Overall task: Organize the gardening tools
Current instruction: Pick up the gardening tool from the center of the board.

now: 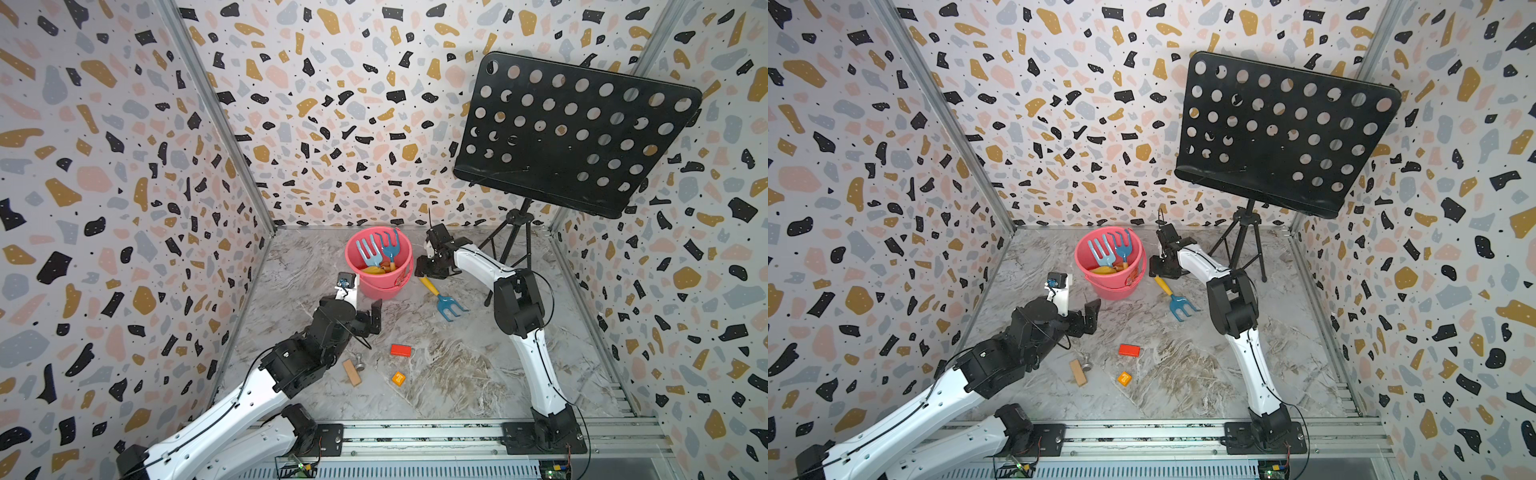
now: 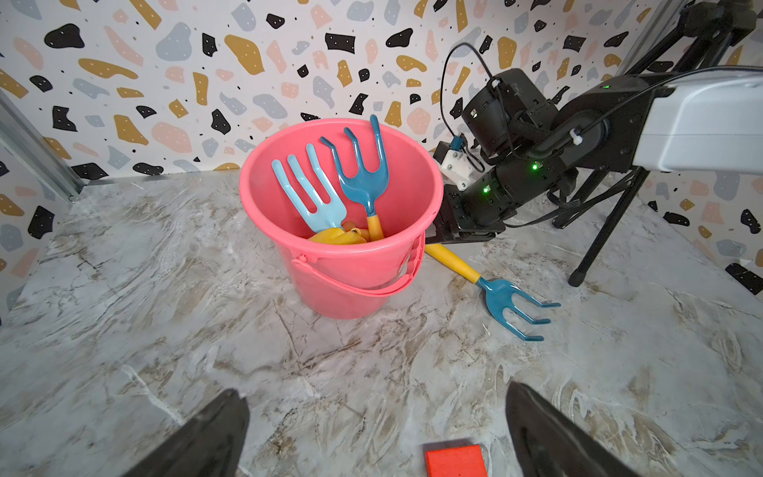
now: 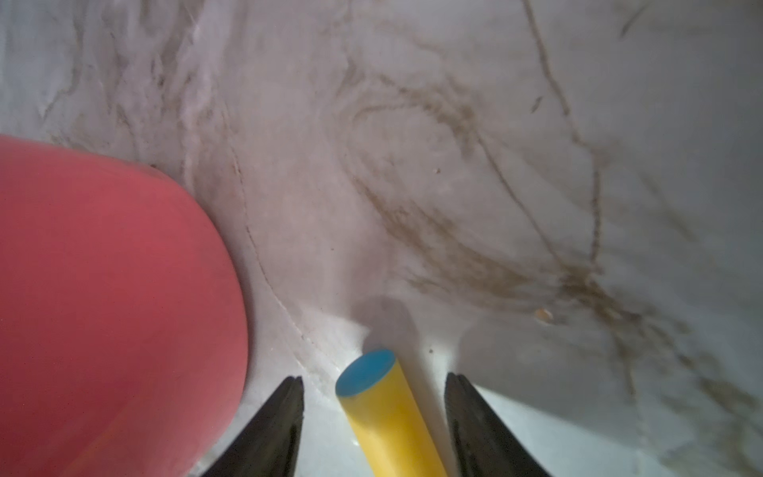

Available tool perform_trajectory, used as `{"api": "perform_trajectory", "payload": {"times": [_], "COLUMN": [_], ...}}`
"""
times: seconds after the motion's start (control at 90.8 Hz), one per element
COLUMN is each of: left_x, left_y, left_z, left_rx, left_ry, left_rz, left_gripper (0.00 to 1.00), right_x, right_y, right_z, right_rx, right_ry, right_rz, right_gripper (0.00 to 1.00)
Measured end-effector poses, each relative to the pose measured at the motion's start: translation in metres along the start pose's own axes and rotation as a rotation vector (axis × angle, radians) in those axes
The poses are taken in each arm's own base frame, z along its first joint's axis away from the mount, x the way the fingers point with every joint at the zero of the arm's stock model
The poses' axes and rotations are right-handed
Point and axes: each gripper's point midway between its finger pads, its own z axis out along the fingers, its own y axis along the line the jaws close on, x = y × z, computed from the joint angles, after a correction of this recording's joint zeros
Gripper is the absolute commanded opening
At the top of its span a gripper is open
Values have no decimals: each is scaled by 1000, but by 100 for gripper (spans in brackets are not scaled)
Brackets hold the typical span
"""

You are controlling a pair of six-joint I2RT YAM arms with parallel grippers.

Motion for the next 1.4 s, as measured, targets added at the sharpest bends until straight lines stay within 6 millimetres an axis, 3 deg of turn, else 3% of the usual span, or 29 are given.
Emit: {"api": "perform_trajectory", "payload": {"times": [0.352,0.584,0.804,1.079,1.398], "left_x": [2,8,14,27,43], "left_y": [0,-3,-6,-10,-33], "left_z": [1,7,13,27,50], "left_rx": [-1,-1,6,-1,52], "left_ry": [6,31,58,117,258], "left_rz": [2,13,24,53,167], "left_gripper": [99,99,99,99,100], "right_x": [27,74,119,161,214], "right_y": [25,35,44,59,51], "right_z": [2,-9,-22,-41,-68], "right_rx": [-164,-202,-198,-232,-237], "right_ry": [95,183,251,312,379], "right_rz": [-7,-6,-25,-57,-34], "right_gripper": [48,44,46,47,59]}}
